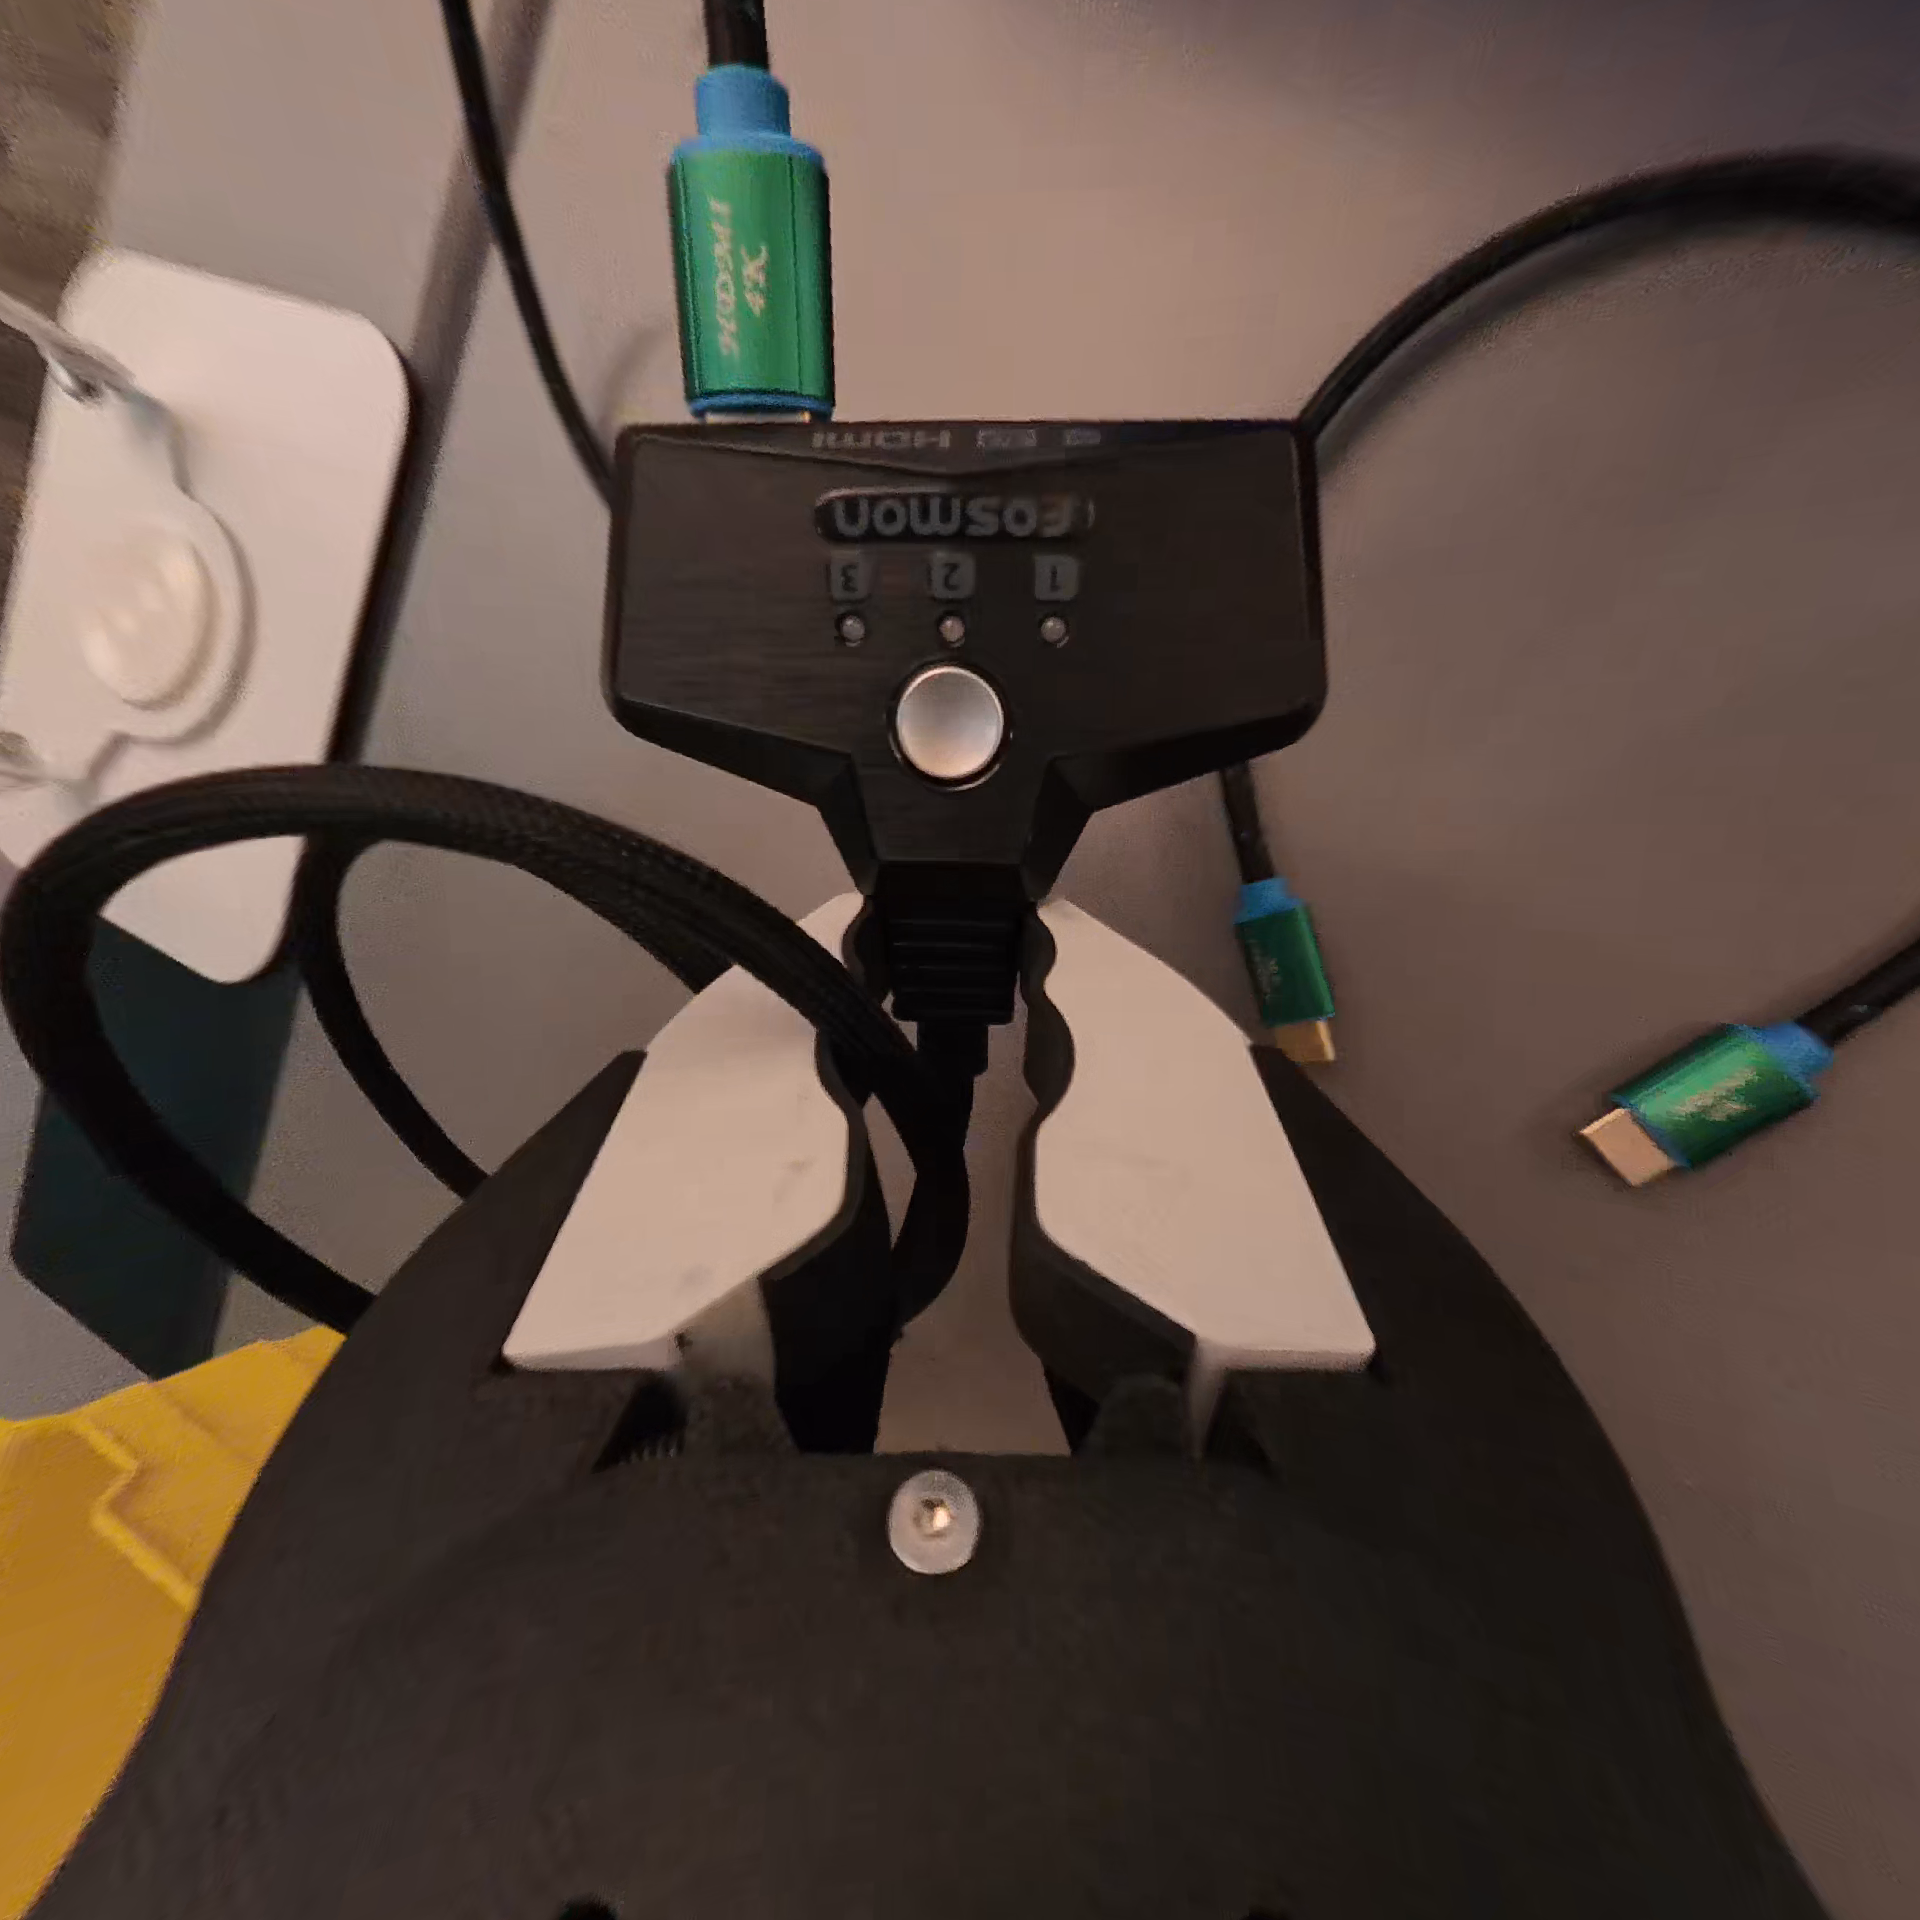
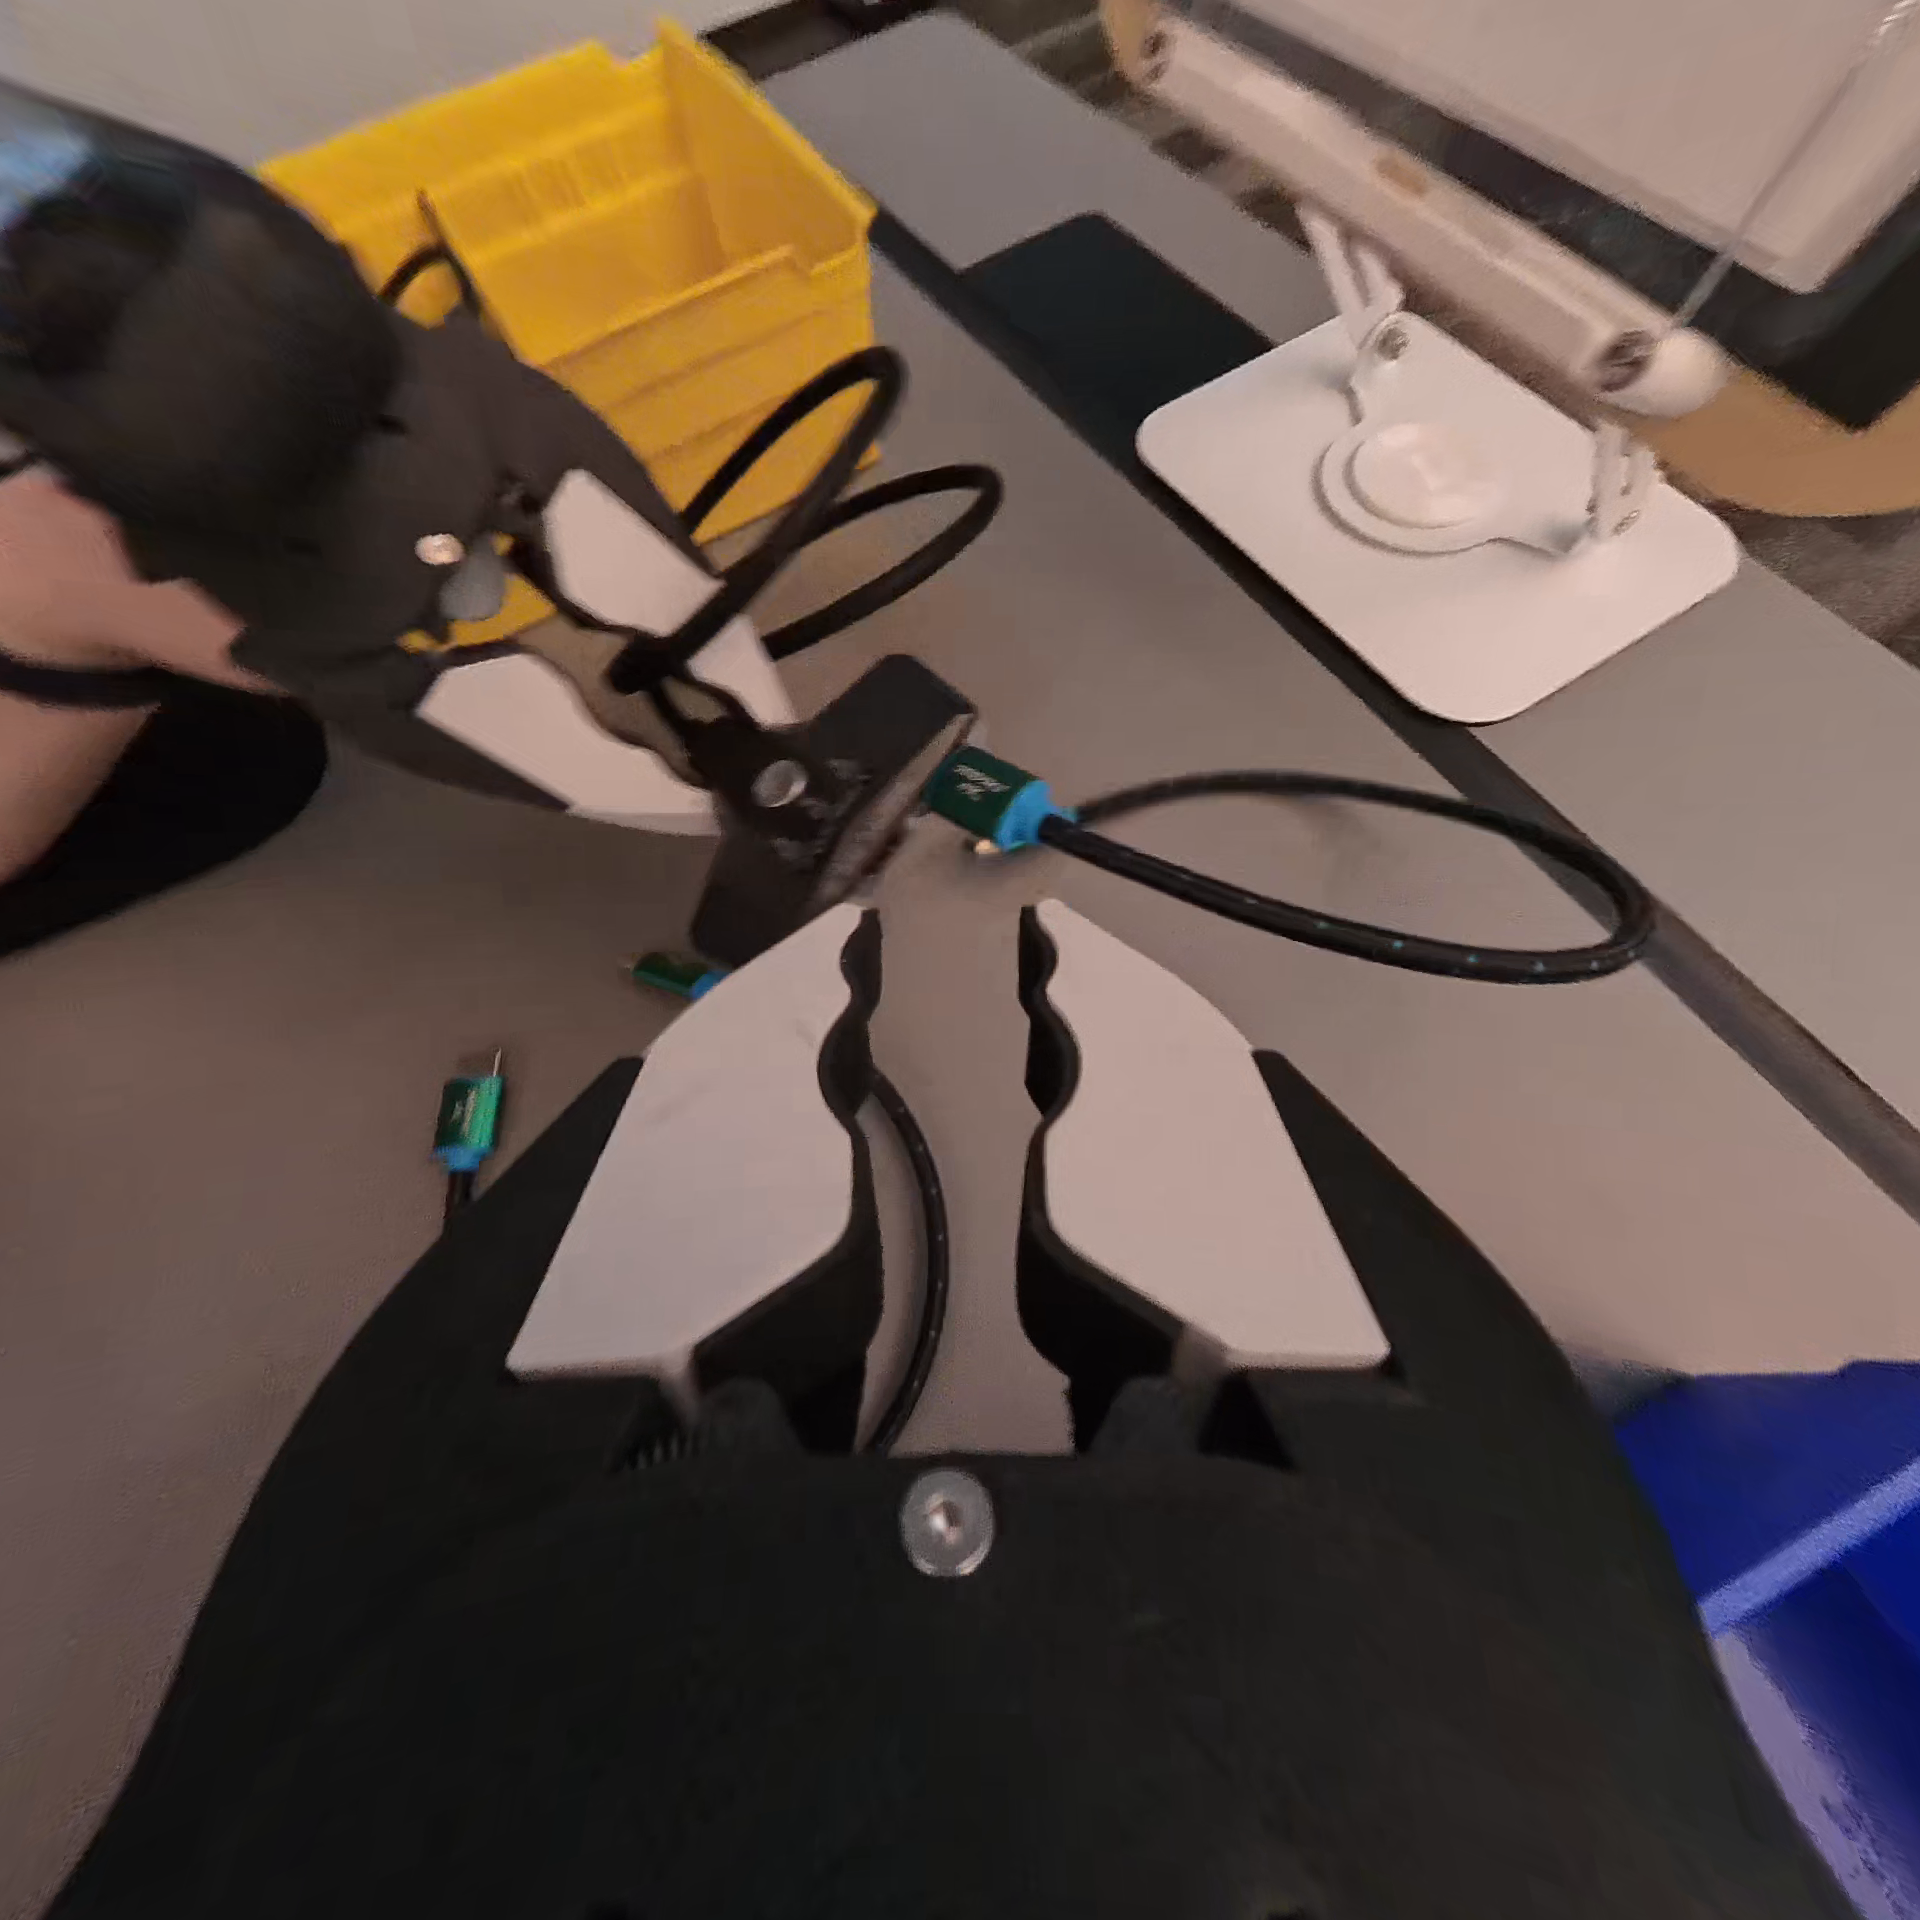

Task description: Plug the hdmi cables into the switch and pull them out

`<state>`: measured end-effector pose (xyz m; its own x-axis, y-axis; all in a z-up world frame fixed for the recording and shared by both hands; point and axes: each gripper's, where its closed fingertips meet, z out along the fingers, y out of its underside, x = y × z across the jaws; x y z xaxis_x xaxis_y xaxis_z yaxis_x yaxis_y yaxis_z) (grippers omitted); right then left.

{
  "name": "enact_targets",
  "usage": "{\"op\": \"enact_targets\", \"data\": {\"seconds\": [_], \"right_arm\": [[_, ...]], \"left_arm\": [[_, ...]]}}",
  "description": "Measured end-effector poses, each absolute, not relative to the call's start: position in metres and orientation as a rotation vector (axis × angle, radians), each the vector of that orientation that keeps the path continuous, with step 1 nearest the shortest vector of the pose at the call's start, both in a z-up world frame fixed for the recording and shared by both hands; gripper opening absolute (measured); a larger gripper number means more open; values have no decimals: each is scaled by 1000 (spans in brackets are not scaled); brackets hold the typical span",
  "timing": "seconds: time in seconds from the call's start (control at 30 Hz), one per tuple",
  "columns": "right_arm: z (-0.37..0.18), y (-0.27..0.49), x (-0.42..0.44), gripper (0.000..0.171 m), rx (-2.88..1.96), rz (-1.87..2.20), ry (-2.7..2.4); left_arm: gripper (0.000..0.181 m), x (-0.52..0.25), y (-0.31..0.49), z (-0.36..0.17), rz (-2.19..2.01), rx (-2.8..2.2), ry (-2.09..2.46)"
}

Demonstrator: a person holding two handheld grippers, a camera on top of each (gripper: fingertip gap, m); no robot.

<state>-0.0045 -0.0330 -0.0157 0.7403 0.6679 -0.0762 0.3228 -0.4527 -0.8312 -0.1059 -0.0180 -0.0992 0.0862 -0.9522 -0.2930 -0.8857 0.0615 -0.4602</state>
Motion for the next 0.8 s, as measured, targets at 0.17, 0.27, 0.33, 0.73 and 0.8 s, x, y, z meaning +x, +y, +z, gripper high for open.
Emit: {"op": "enact_targets", "data": {"seconds": [0.17, 0.27, 0.33, 0.73, 0.8], "right_arm": [[-41, -81, -50, 19, -2059, 633, -1216], [-75, -121, -78, 22, -1971, 598, -1652], [-93, -133, -97, 23, -1968, 603, -1775], [-120, -146, -141, 36, -2046, 532, -1876], [-122, -153, -143, 36, -2064, 568, -1893]], "left_arm": [[23, -120, -6, -135, -39, -1930, 1862], [24, -127, -2, -149, -22, -1999, 1864], [24, -130, 0, -155, -19, -2033, 1855], [48, -124, 6, -131, -383, -2169, 1586], [49, -122, 8, -114, -447, -2143, 1524]]}}
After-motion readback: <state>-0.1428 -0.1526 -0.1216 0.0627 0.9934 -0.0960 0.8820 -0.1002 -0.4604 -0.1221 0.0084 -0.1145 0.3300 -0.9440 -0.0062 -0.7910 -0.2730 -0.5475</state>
